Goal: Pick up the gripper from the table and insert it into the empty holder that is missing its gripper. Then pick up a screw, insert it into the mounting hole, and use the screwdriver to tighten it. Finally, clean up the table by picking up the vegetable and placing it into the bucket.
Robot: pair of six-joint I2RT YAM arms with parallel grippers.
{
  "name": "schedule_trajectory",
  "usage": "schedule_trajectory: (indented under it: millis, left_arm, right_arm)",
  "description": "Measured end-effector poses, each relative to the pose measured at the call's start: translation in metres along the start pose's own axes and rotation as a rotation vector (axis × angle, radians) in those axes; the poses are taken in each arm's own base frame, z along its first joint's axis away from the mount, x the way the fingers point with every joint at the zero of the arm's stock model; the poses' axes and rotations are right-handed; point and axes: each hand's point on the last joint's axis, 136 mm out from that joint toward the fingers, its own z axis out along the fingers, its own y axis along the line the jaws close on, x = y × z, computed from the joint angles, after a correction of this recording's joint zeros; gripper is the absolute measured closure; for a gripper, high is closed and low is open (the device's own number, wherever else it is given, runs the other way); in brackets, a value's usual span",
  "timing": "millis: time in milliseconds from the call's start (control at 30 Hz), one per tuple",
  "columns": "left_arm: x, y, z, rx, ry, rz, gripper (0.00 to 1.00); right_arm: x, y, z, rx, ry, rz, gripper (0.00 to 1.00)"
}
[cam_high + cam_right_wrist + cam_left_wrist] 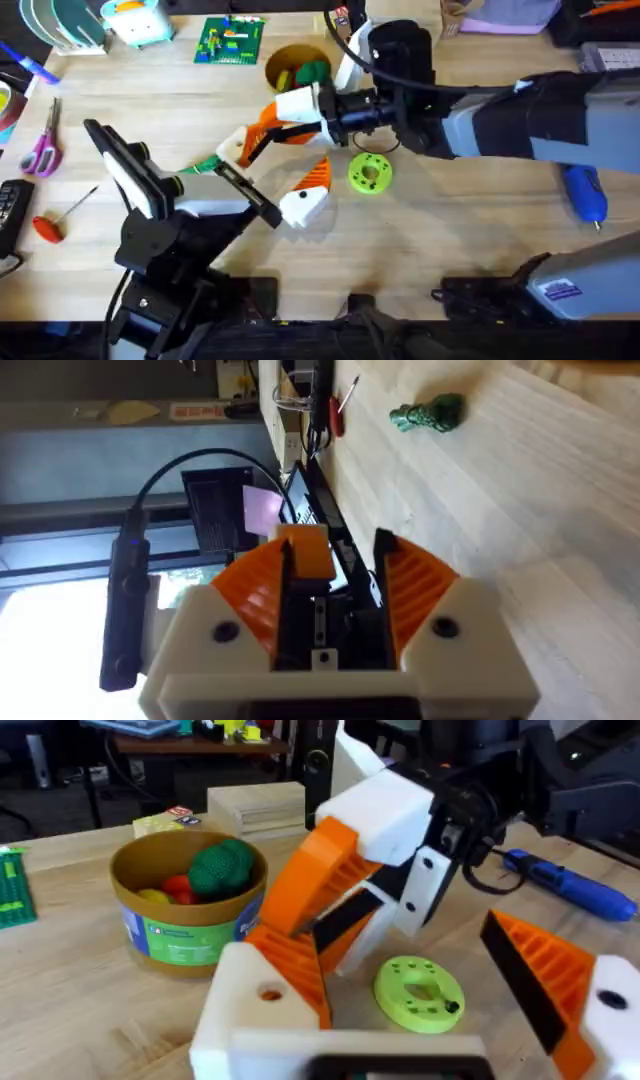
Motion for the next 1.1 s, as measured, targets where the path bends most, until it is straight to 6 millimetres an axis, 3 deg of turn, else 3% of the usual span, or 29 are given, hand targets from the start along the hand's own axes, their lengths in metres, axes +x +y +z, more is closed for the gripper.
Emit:
schedule_trajectory:
  millis: [667, 800, 933, 1100]
  left_arm:
    - [0.001, -0.008, 0.000, 0.041, 0.006, 0.007, 0.008]
    - [0.001, -0.008, 0.000, 0.044, 0.006, 0.007, 0.007]
    - [0.002, -0.013, 0.000, 0.074, 0.010, 0.007, 0.009]
    - [0.004, -0.028, -0.002, 0.159, 0.022, 0.007, 0.009]
  right_arm:
    - [-0.008, -0.002, -0.010, -0.010, -0.006, -0.001, 0.459]
    - [-0.015, -0.004, -0.017, -0.008, -0.025, -0.010, 0.374]
    - [-0.026, -0.007, -0.029, -0.011, -0.051, -0.009, 0.190]
    - [-0.034, -0.009, -0.047, -0.036, -0.047, -0.019, 0.055]
